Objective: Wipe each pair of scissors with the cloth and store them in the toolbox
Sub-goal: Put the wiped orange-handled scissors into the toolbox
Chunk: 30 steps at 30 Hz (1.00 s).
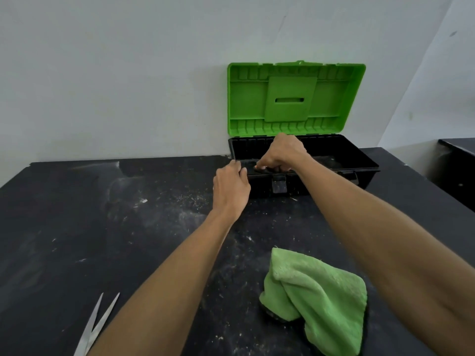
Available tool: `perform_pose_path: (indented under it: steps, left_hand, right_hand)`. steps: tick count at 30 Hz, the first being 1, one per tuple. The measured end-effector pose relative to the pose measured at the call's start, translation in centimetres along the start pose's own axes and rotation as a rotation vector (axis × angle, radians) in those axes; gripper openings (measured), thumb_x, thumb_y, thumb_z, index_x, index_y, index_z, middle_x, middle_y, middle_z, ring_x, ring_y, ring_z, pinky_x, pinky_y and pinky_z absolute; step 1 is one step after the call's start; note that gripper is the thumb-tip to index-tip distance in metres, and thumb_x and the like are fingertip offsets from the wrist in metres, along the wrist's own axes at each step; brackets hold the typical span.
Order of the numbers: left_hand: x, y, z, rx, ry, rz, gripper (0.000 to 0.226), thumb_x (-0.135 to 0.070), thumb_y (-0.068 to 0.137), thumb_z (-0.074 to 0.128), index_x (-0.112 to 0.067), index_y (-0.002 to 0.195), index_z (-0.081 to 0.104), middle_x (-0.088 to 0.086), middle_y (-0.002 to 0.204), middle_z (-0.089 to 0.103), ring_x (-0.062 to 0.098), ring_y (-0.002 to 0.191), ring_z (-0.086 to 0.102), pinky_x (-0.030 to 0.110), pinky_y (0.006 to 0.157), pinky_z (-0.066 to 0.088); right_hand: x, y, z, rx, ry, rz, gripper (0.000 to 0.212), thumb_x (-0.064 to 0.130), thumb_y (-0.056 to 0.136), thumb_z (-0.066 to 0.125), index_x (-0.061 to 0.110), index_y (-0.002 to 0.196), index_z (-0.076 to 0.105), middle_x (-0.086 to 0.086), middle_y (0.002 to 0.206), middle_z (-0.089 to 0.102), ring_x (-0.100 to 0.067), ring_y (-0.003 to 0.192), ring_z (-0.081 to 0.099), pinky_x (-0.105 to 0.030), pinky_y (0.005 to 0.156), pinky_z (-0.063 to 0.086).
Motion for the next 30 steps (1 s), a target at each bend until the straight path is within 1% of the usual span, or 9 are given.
perform_pose_path:
  steps: [3,7,12,17,20,22,24,27,30]
  left_hand:
    - [0.3,-0.4,0.0,0.042,0.023,0.055,0.03,-0.02,0.104,0.044,-0.003,0.115,0.067,0.014,0.122,0.068,0.035,0.104,0.064,0.045,0.092,0.049]
    - [0.7,-0.5,-0.2,0.048,-0.025,0.072,0.029,-0.021,0.103,0.047,-0.003,0.112,0.068,0.014,0.126,0.067,0.036,0.1,0.066,0.048,0.089,0.053]
    - [1.2,-0.4,-0.2,0.082,0.023,0.082,0.032,-0.025,0.103,0.045,-0.006,0.119,0.064,0.015,0.125,0.067,0.034,0.093,0.068,0.049,0.081,0.056]
    - [1.5,0.0,-0.1,0.112,0.078,0.086,0.034,-0.028,0.103,0.043,-0.009,0.123,0.063,0.014,0.124,0.068,0.036,0.104,0.064,0.047,0.084,0.055]
    - [1.5,0.2,-0.1,0.156,0.137,0.066,0.037,-0.031,0.104,0.04,-0.011,0.127,0.061,0.014,0.126,0.066,0.038,0.11,0.06,0.047,0.087,0.053]
    - [1.4,0.4,-0.3,0.203,0.204,0.054,0.039,-0.032,0.105,0.037,-0.012,0.132,0.057,0.015,0.128,0.064,0.039,0.113,0.057,0.046,0.089,0.049]
    - [1.0,0.6,-0.7,0.255,0.282,0.074,0.04,-0.031,0.105,0.034,-0.011,0.132,0.055,0.016,0.128,0.063,0.039,0.113,0.056,0.046,0.088,0.048]
    - [0.4,0.6,-1.6,0.346,0.347,0.095,0.036,-0.029,0.104,0.034,-0.007,0.126,0.054,0.018,0.125,0.06,0.04,0.111,0.057,0.046,0.085,0.047]
    - [0.0,-0.2,-3.2,0.335,0.356,0.074,0.035,-0.026,0.104,0.036,-0.006,0.126,0.053,0.021,0.125,0.06,0.042,0.114,0.056,0.046,0.086,0.046]
  right_hand:
    - [0.3,1.1,2.0,0.064,0.035,0.019,0.045,0.043,0.075,0.09,0.006,0.091,0.069,-0.005,0.097,0.075,-0.024,0.085,0.072,-0.033,0.074,0.059]
    - [0.6,1.6,4.0,0.065,0.05,0.057,0.049,0.039,0.083,0.081,0.005,0.115,0.065,-0.013,0.116,0.067,-0.032,0.111,0.07,-0.036,0.084,0.056]
    - [0.9,1.8,4.4,0.081,0.017,0.058,0.033,0.032,0.09,0.074,0.007,0.103,0.058,-0.013,0.11,0.063,-0.032,0.106,0.069,-0.036,0.08,0.053]
    - [0.9,1.8,4.5,0.059,0.021,0.033,0.028,0.029,0.091,0.072,0.006,0.103,0.061,-0.013,0.106,0.062,-0.032,0.099,0.066,-0.035,0.077,0.051]
    - [0.4,1.4,4.3,-0.017,0.062,-0.017,0.024,0.026,0.089,0.071,0.006,0.099,0.061,-0.014,0.104,0.063,-0.036,0.106,0.068,-0.034,0.076,0.049]
    - [0.1,0.8,4.1,-0.097,0.092,-0.044,0.025,0.023,0.09,0.071,0.004,0.105,0.068,-0.017,0.111,0.069,-0.038,0.111,0.068,-0.035,0.079,0.051]
    - [-0.1,0.0,3.9,-0.153,0.111,-0.075,0.029,0.021,0.092,0.068,0.005,0.116,0.074,-0.019,0.121,0.072,-0.039,0.117,0.067,-0.038,0.09,0.054]
    - [0.0,-1.9,3.5,-0.171,0.125,-0.139,0.029,0.023,0.096,0.063,0.007,0.116,0.076,-0.02,0.124,0.073,-0.04,0.121,0.065,-0.041,0.098,0.053]
    - [0.4,-4.1,3.0,-0.187,0.149,-0.198,0.028,0.024,0.097,0.062,0.009,0.115,0.077,-0.019,0.123,0.073,-0.04,0.12,0.065,-0.042,0.098,0.053]
Point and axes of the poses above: each hand's wrist, its own y-axis towards the middle knuckle, its own z-axis out of the palm, x = y × z, the point moved 2 cm from there along y, towards the middle knuckle
